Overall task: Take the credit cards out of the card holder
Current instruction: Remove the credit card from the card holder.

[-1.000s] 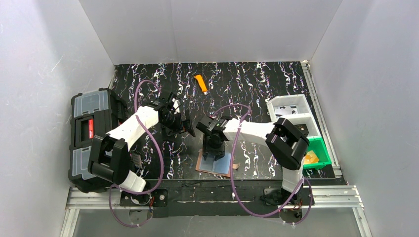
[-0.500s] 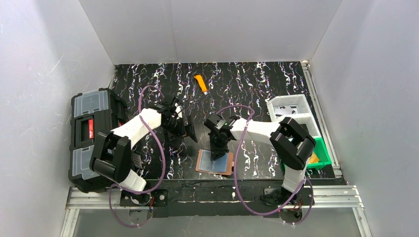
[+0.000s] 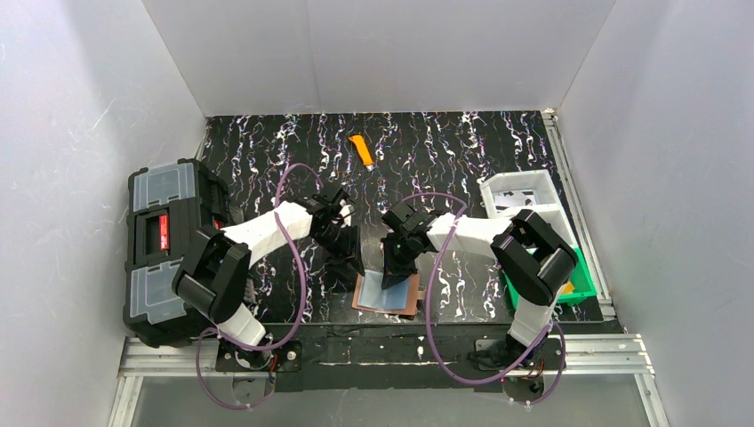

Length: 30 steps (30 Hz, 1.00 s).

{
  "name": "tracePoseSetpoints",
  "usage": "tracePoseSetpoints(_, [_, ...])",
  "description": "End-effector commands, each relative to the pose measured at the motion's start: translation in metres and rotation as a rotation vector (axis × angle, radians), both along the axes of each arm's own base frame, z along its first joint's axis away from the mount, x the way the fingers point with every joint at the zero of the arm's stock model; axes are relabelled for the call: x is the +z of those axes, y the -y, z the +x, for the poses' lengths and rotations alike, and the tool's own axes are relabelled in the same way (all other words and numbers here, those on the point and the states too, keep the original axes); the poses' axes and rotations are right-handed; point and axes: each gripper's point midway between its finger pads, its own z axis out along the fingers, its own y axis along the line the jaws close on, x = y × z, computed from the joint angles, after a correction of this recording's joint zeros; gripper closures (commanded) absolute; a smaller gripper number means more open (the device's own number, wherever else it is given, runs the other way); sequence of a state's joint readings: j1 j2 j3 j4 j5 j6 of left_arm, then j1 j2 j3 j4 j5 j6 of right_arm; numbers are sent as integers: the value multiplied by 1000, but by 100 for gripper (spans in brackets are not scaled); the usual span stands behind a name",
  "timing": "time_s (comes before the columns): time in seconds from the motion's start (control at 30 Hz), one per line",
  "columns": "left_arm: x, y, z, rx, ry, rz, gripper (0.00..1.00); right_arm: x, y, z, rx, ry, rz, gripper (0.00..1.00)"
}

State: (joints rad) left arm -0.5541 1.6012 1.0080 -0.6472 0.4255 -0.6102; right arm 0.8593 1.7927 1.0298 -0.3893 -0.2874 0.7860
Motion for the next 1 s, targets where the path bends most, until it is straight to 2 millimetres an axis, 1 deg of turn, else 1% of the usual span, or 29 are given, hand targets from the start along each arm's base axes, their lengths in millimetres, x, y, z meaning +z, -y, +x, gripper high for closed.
tracePoseSetpoints(0.0, [1, 9, -4, -18, -18, -20, 63, -27, 7, 40, -6, 158, -29, 99])
tracePoseSetpoints(0.07, [-1, 11, -5, -22, -24, -21, 69, -27, 8, 47, -3, 162, -17, 99])
tracePoseSetpoints(0.17, [-4, 14, -6, -30, -33, -28, 76, -27, 7, 54, 12, 174, -16, 99])
tracePoseSetpoints(0.33, [-13, 19, -10, -52, -53, -25, 81, -28, 8, 61, 11, 170, -18, 99])
tracePoseSetpoints(0.43, [-17, 22, -12, -61, -60, -17, 84, -21, 8, 62, 4, 173, -12, 99])
tracePoseSetpoints(0.6, [-25, 14, -12, 8, -53, 39, 89, 4, 17, 58, -45, 163, -53, 78])
tracePoseSetpoints(0.7, [-24, 12, -8, 57, -27, 52, 89, 27, 16, 52, -78, 168, -33, 65])
tracePoseSetpoints(0.77, [-20, 10, -4, 77, -2, 59, 88, 36, 15, 44, -98, 156, -38, 59])
tracePoseSetpoints(0.87, [-13, 2, 2, 106, 27, 71, 87, 41, 9, 26, -120, 112, -66, 52])
tracePoseSetpoints(0.97, [-5, -7, 7, 127, 54, 69, 86, 38, 4, 8, -132, 93, -127, 45])
